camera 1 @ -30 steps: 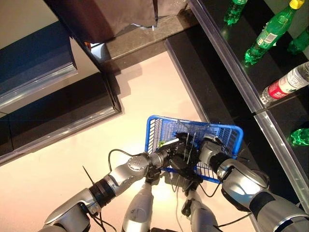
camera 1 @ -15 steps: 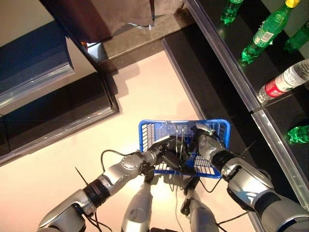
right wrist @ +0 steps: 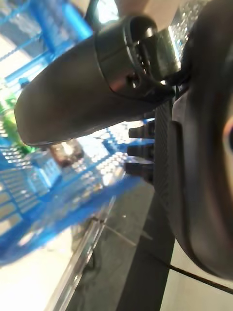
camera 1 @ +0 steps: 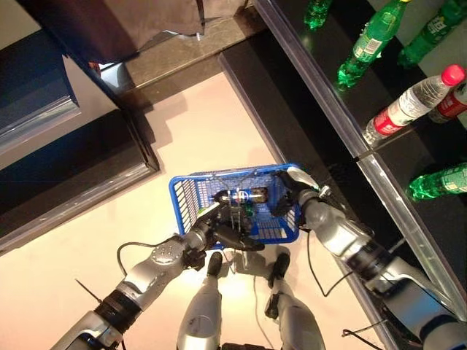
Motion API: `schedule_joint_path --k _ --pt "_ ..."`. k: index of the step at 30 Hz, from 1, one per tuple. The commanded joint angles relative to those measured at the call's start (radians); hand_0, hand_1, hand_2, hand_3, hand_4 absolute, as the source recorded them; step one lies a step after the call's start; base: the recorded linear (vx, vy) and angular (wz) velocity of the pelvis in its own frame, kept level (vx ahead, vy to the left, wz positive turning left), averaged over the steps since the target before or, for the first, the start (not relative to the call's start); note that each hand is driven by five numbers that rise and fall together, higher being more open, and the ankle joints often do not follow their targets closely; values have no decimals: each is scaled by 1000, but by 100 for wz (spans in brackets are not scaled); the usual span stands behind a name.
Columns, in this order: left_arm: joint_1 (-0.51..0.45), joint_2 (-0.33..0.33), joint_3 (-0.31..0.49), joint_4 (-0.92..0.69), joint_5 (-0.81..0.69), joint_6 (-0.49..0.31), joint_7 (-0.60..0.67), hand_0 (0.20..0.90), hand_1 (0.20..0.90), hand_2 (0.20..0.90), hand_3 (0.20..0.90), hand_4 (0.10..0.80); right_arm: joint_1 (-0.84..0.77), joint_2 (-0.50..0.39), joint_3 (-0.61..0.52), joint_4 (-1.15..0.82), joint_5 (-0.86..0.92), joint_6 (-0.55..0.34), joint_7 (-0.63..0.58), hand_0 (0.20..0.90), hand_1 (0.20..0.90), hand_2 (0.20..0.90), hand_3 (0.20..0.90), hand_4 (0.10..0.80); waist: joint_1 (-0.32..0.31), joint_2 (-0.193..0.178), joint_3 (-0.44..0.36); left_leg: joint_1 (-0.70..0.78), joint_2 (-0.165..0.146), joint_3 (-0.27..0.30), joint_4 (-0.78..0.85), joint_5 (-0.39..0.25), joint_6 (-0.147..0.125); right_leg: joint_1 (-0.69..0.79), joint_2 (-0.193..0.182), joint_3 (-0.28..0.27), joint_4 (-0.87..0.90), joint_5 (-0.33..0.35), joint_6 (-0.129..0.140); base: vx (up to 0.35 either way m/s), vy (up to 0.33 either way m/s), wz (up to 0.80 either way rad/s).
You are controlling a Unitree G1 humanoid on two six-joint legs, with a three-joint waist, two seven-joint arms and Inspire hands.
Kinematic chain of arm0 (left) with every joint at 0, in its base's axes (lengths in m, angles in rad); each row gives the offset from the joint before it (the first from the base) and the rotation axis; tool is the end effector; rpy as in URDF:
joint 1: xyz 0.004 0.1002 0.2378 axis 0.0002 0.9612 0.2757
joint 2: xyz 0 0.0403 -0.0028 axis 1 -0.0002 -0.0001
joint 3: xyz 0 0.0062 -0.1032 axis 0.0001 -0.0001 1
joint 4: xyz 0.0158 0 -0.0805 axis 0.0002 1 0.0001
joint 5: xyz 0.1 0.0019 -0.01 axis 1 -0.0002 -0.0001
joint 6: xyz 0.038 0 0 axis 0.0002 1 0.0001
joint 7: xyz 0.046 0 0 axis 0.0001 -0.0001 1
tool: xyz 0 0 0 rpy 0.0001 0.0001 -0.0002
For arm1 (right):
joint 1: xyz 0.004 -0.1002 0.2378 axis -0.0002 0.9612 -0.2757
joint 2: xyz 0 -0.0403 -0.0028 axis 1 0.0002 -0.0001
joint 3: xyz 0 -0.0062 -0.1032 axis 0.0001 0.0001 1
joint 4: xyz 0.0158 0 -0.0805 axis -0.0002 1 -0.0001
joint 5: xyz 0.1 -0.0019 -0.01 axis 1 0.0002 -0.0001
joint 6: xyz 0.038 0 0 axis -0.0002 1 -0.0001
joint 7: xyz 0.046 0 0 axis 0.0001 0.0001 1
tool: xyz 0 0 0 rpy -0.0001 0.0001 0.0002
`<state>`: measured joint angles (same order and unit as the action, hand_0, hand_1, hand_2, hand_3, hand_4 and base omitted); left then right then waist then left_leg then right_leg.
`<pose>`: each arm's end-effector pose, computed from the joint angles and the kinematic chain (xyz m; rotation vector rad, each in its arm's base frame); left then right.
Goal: Pick up the drink and place into the basket.
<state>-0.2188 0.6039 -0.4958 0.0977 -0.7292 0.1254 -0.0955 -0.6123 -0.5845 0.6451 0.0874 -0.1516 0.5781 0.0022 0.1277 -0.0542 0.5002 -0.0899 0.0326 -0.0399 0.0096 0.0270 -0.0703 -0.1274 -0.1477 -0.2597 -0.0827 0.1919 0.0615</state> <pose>0.2260 0.1776 0.0483 -0.0410 0.2998 -0.4947 0.2840 -0.1460 0.1153 -1.0253 0.1430 0.2597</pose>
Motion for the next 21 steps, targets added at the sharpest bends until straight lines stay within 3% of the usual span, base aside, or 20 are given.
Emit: schedule_joint_path --k 1,5,7,11,12,14,16,21 --pt "-33 -68 70 -410 3 -267 -25 300 300 300 200 100 16 -97 -97 -186 -10 -136 -49 900 900 900 900 800 -11 6 -105 -28 -36 7 -24 52 86 39 12 45 120 -92 22 23 -44 -5" --pt "2 -74 115 -389 33 -280 50 300 300 300 200 100 101 -87 -202 -280 43 -286 -130 900 900 900 900 800 -29 -3 -112 -16 -33 13 -24 44 88 45 20 61 124 -98 24 12 -19 -10" --pt "12 -78 128 -380 41 -288 66 300 300 300 200 100 128 -84 -233 -310 76 -310 -169 900 900 900 900 800 -34 -4 -114 -13 -33 14 -23 41 89 46 21 67 124 -99 25 2 0 -13" --pt "74 -107 180 -370 52 -310 90 300 300 300 200 100 239 -53 -341 -355 41 -489 -294 900 900 900 900 800 -46 4 -132 2 -31 26 -19 31 91 55 22 77 126 -104 26 8 8 -3" --pt "97 -118 198 -365 60 -315 94 300 300 300 200 100 276 -43 -371 -360 24 -540 -307 900 900 900 900 800 -49 8 -140 8 -30 31 -19 27 92 60 23 81 126 -107 27 14 23 -4" --pt "102 -119 201 -364 61 -318 99 300 300 300 200 100 283 -42 -376 -362 32 -552 -303 900 900 900 900 800 -50 9 -142 10 -30 32 -20 26 92 61 23 82 126 -108 27 11 21 -17" --pt "149 -139 229 -347 69 -337 129 300 300 300 200 100 362 -17 -412 -376 81 -641 -307 900 900 900 900 800 -55 15 -159 23 -28 41 -18 20 93 70 23 87 127 -114 24 12 23 -17" --pt "206 -169 265 -293 61 -361 197 300 300 300 200 100 456 31 -433 -369 143 -723 -302 900 900 900 900 800 -60 17 -191 43 -25 48 -21 15 92 88 27 91 122 -122 19 20 -18 -4"
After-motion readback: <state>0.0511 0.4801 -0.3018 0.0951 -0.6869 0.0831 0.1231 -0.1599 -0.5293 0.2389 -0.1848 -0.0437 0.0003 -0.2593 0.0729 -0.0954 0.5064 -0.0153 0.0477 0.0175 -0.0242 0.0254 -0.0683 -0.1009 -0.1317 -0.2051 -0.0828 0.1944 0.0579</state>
